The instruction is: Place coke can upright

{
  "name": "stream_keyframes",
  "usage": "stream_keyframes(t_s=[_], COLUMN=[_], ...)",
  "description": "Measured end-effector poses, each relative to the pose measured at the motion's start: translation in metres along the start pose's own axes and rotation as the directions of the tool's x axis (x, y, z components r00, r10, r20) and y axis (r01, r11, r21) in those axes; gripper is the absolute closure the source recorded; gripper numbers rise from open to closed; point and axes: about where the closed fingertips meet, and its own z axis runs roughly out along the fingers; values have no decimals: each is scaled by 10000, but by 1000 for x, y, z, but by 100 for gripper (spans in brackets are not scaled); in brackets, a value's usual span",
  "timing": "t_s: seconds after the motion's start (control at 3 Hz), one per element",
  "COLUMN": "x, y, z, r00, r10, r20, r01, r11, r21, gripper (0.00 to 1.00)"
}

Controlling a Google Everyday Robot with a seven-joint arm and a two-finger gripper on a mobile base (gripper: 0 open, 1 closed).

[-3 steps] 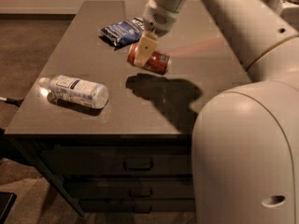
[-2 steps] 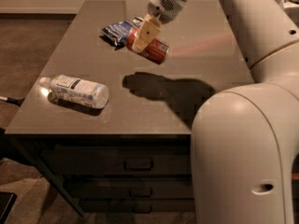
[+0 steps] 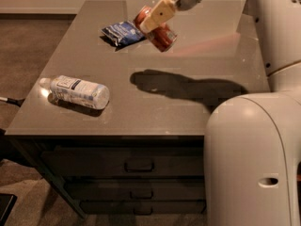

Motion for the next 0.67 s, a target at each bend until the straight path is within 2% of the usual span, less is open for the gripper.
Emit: stream_keyframes(t_s=[0.33,0.67], x=[3,6], y=[-25,-43], z=[-37,-58], r00=[9852,9618], r10=[797,1097], r20=[1518,2509], r01=[-935,-1537], r11=[9919,9746], r21=[861,1630], gripper=[100,100])
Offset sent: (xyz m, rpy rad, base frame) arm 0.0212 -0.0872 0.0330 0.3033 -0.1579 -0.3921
